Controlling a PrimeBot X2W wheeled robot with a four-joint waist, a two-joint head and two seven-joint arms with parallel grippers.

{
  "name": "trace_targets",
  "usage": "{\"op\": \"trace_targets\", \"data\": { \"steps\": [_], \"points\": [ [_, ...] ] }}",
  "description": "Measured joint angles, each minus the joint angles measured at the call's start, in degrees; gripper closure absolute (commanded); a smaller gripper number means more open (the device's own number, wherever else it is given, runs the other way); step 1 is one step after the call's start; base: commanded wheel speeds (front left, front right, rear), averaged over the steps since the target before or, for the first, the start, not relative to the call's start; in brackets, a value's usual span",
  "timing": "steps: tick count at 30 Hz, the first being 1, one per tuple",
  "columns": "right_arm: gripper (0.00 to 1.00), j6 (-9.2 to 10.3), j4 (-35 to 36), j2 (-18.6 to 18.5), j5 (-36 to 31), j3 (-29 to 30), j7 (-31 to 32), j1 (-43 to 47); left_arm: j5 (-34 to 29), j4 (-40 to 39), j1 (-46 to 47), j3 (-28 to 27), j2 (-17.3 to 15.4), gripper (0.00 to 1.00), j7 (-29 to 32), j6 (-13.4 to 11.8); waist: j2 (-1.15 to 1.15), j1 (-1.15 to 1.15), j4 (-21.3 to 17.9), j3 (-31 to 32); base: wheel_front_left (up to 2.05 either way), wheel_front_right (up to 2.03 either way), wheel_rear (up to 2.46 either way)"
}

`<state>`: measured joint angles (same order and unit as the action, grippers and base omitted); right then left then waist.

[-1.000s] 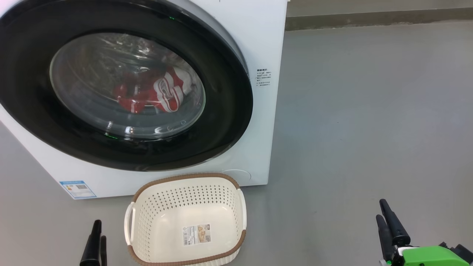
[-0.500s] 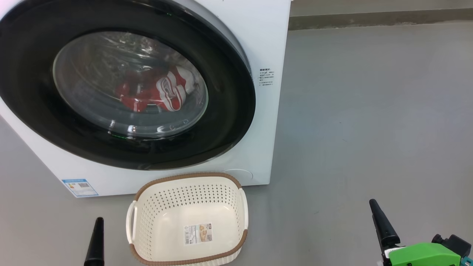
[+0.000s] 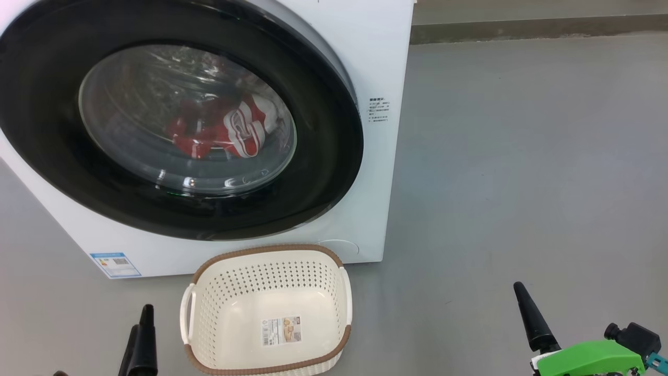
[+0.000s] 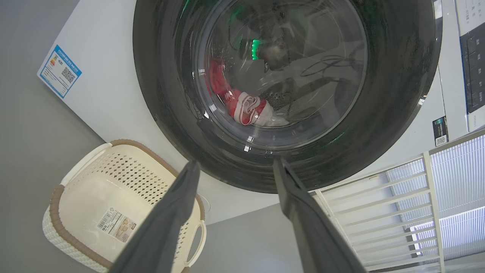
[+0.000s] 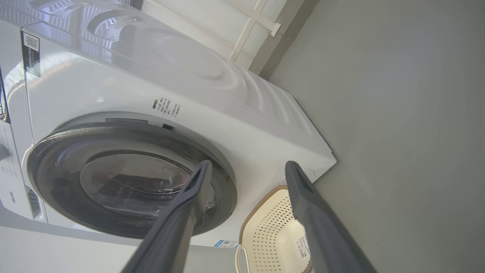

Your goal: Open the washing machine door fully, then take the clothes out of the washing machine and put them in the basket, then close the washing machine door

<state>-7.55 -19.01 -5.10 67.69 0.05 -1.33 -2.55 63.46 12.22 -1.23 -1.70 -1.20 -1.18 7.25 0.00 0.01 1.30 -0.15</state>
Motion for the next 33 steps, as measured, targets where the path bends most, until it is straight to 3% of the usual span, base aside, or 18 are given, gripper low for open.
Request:
{"op": "trace_targets", "data": {
  "steps": [33],
  "points": [
    [0.0,0.0,1.15,-2.3,-17.96,-4.53,-5.19,0.0,-23.54,-4.22,-2.38,0.88,-0.16,0.0,-5.39,0.0,0.0,0.0,0.57,0.27,0.0,0.0,0.0]
  ]
}}
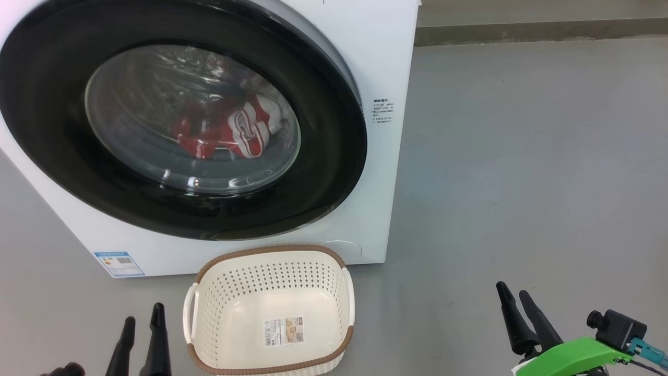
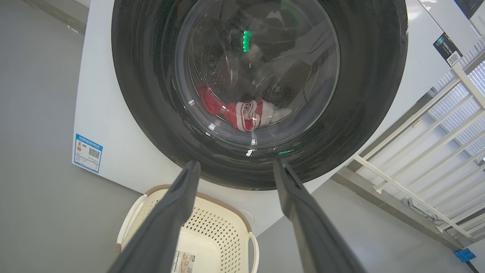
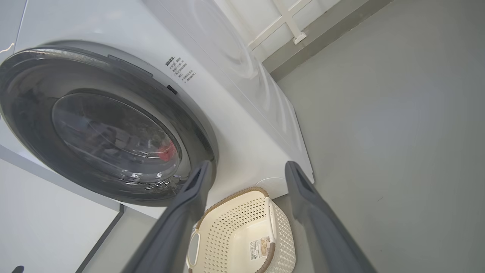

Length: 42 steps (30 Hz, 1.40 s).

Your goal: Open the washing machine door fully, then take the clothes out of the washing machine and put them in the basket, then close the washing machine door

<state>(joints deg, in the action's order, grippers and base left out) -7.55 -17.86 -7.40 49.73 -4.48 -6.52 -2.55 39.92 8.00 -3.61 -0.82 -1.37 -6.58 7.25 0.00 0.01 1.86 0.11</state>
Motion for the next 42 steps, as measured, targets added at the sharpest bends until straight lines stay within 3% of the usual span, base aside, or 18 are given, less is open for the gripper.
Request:
{"op": "trace_targets", "data": {
  "steps": [42],
  "points": [
    [0.0,0.0,2.16,-1.76,-22.75,0.38,-6.99,2.64,-28.18,-4.24,-2.08,0.93,-0.52,0.0,-7.12,0.01,0.0,0.0,0.09,-0.12,0.0,0.0,0.0]
  ]
}}
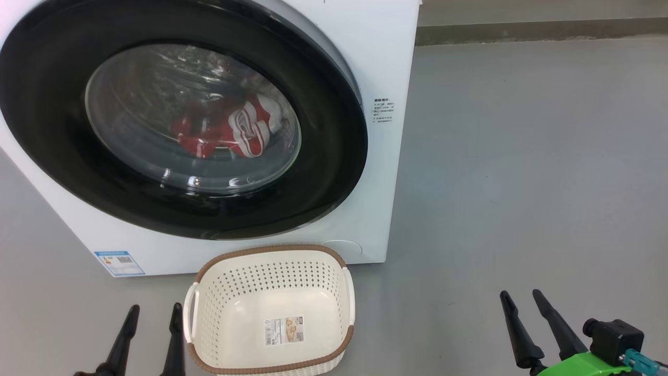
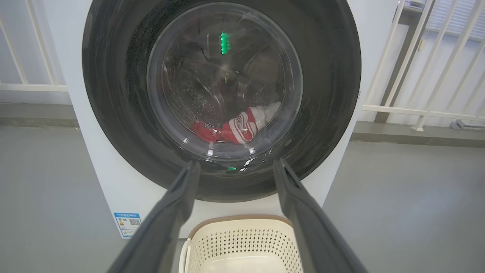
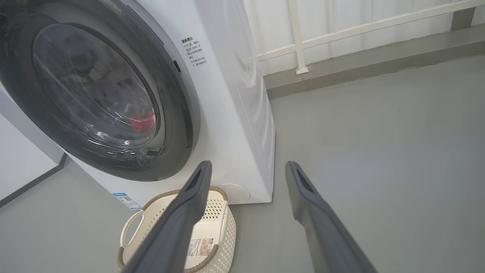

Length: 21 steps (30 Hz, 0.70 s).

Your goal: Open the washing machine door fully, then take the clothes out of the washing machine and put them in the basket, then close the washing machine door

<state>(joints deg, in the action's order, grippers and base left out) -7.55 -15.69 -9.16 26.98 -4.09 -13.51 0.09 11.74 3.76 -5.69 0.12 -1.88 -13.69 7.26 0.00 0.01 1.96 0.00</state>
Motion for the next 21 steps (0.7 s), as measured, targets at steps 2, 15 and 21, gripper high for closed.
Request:
{"op": "trace_targets", "data": {
  "steps": [2,15,21],
  "points": [
    [0.0,0.0,0.31,-0.02,-0.65,0.41,-0.26,0.0,-0.89,-0.04,-0.07,0.04,-0.02,0.0,-0.09,0.0,0.0,0.0,-0.06,0.01,0.0,0.0,0.0],
    [0.0,0.0,1.47,0.42,-3.2,3.24,-0.79,1.71,-1.96,0.43,-1.29,0.16,-0.11,0.0,-0.59,0.01,0.0,0.0,-0.41,0.34,0.0,0.0,0.0],
    [0.0,0.0,1.58,0.65,-3.3,3.23,-0.79,2.25,-1.96,0.56,-1.29,0.1,-0.12,0.0,-0.59,0.04,0.0,0.0,-0.47,0.51,0.0,0.0,0.0]
  ]
}}
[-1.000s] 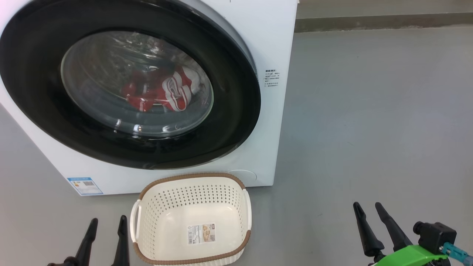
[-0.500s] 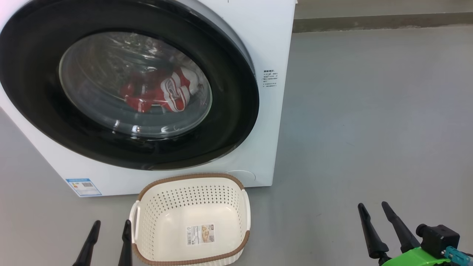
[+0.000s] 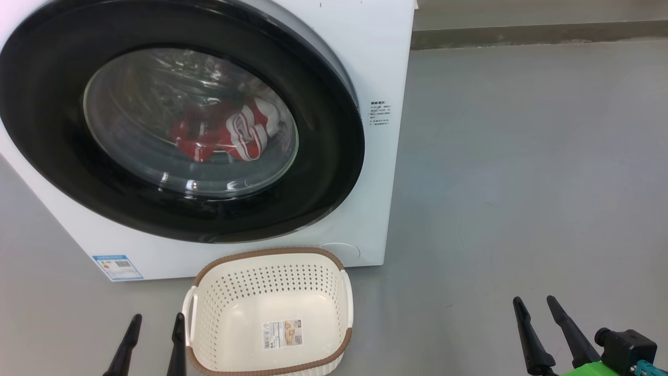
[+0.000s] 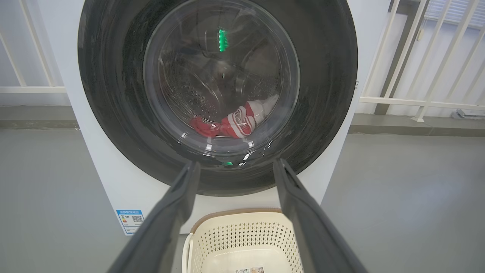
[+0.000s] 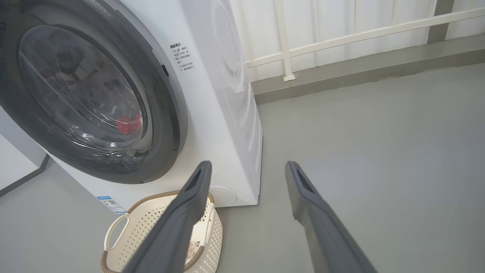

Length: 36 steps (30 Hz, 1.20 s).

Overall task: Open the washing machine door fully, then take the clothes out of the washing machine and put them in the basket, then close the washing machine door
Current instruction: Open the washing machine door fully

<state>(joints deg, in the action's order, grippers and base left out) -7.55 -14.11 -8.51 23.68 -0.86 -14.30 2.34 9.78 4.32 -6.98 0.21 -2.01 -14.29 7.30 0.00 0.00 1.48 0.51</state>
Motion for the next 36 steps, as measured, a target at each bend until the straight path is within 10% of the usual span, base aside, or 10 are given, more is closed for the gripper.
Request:
{"op": "trace_targets", "data": {
  "steps": [12,13,14,15,36],
  "points": [
    [0.0,0.0,0.12,0.04,-0.33,-0.02,0.0,-0.01,0.07,0.01,0.0,0.07,0.0,0.0,0.0,0.0,0.0,0.0,0.37,0.12,0.0,0.0,0.0],
    [0.22,0.0,0.12,0.05,-0.3,-0.09,0.0,-0.02,0.07,0.01,0.0,0.07,0.0,0.0,0.0,0.0,0.0,0.0,0.46,0.1,0.0,0.0,0.0],
    [0.75,0.0,0.12,0.11,-0.19,-0.18,0.0,-0.05,0.07,0.0,0.0,0.07,0.0,0.0,0.0,0.0,0.0,0.0,0.53,0.06,0.0,0.0,0.0],
    [1.0,0.0,0.12,0.13,-0.03,-0.3,0.0,-0.14,0.09,-0.01,0.0,0.07,0.0,0.0,0.0,0.0,0.0,0.0,0.59,-0.01,0.0,0.0,0.0],
    [1.0,0.0,-3.36,0.14,7.22,-2.55,-0.3,-31.11,0.68,-0.62,4.97,1.82,0.01,0.0,0.0,0.0,0.0,0.0,2.86,-5.79,0.0,0.0,0.0]
  ]
}}
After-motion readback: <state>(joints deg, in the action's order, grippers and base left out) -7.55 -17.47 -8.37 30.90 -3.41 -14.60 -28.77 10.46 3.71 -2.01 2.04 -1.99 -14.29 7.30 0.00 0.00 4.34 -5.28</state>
